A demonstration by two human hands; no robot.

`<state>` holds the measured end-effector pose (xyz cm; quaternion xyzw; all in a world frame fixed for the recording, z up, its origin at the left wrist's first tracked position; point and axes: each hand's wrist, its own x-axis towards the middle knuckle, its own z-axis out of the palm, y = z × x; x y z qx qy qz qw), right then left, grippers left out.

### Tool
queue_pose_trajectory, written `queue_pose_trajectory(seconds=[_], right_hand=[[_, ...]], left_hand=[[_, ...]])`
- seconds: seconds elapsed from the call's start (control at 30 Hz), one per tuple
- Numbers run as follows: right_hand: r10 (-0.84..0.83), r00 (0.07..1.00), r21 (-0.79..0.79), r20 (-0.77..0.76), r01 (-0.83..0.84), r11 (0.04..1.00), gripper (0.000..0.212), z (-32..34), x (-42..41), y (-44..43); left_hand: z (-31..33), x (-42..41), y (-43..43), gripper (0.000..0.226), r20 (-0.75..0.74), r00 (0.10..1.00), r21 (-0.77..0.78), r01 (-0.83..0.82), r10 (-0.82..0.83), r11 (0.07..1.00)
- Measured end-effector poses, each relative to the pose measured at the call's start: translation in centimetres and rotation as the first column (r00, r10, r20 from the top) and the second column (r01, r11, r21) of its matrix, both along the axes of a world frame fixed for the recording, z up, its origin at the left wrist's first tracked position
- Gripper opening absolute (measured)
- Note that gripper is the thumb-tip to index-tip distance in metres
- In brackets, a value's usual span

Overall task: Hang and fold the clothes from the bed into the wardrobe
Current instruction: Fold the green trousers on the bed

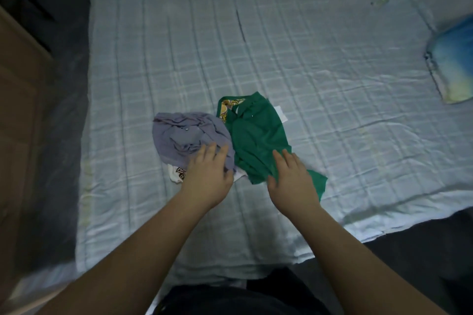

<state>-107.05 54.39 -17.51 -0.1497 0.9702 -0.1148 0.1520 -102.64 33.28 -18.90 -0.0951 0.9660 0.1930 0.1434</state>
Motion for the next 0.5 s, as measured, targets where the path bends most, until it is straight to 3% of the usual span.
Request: queue_pose_trajectory(seconds=[0.2, 0.5], right_hand=[[0.075, 0.990, 0.001, 0.120, -0.075, 0.997, 0.068, -6.5, -10.4, 3.0], [0.348, 0.920, -0.067, 0.182, -0.342, 0.937, 0.068, -17.2, -25.0, 1.6]], left_hand=[[-6.9, -8.3, 4.5, 0.071, 0.104, 0.988, 0.011, -0.117, 0.115, 0.993], [-16.0, -18.6, 6.9, 0.066, 0.092, 0.915, 0.121, -0.402, 0.393, 0.908]])
